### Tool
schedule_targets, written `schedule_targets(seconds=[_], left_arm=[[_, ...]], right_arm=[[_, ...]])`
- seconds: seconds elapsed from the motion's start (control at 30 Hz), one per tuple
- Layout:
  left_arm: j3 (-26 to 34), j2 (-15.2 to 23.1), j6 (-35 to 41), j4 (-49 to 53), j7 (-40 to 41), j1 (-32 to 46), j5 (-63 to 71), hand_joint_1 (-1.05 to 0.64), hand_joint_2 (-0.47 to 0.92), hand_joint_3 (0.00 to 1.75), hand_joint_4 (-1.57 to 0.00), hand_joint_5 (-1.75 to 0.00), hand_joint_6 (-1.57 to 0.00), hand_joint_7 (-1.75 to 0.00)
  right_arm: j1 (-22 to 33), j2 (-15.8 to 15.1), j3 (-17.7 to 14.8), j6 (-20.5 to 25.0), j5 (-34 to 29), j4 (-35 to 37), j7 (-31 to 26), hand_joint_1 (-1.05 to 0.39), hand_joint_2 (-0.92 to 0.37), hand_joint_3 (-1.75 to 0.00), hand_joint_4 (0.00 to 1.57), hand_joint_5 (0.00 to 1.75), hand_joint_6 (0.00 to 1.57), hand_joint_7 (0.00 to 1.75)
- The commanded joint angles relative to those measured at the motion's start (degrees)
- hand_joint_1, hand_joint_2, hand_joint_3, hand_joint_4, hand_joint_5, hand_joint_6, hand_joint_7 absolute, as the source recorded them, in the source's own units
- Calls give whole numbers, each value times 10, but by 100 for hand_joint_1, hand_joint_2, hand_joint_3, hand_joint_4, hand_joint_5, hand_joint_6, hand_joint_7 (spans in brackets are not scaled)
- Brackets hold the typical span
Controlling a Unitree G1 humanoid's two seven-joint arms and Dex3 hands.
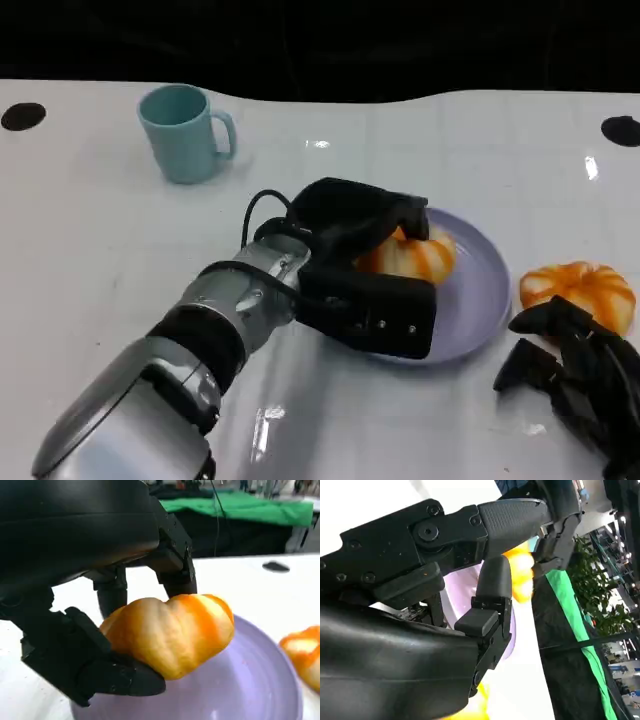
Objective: Grasp the bread from the table and place it into the plate.
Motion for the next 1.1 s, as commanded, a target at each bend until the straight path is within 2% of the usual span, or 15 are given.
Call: schedule_targets(seconds=[0.03, 0.1, 0.17, 0.2, 0.4, 0.97, 1.1], left_arm=[[-4, 10, 17, -5, -39, -21, 1, -59, 92, 43, -27, -40, -32, -2], [-5, 14, 22, -9, -59, -24, 0, -72, 92, 53, -15, -30, -24, 0], [-6, 17, 23, -13, -67, -24, 0, -77, 92, 58, -12, -27, -22, 0], [-6, 18, 23, -13, -69, -24, 0, -85, 92, 65, -7, -25, -20, 0], [-6, 27, 19, -20, -82, -23, 0, -97, 92, 78, -1, -23, -17, 0], [10, 54, 15, -63, -78, -2, -12, -97, 92, 78, -2, -26, -20, -2], [103, 107, -84, -135, -156, 92, -153, -93, 92, 71, -3, -28, -19, -1]], right_arm=[[9, -2, -5, 9, 5, 5, -4, -56, -92, -22, 66, 160, 64, 122], [9, -2, -5, 31, 9, -1, -9, -56, -92, -19, 67, 159, 65, 121], [9, -2, -7, 44, 14, -7, -10, -56, -92, -17, 67, 158, 66, 120], [9, -1, -8, 47, 17, -9, -8, -54, -92, -17, 67, 157, 66, 119], [14, -3, -5, 63, 21, -24, -9, -53, -92, -15, 66, 157, 64, 117], [11, 1, -14, 70, 33, -21, 1, -51, -92, -14, 66, 158, 63, 120], [13, -1, -9, 69, 24, -26, -6, -54, -92, -14, 65, 157, 63, 120]])
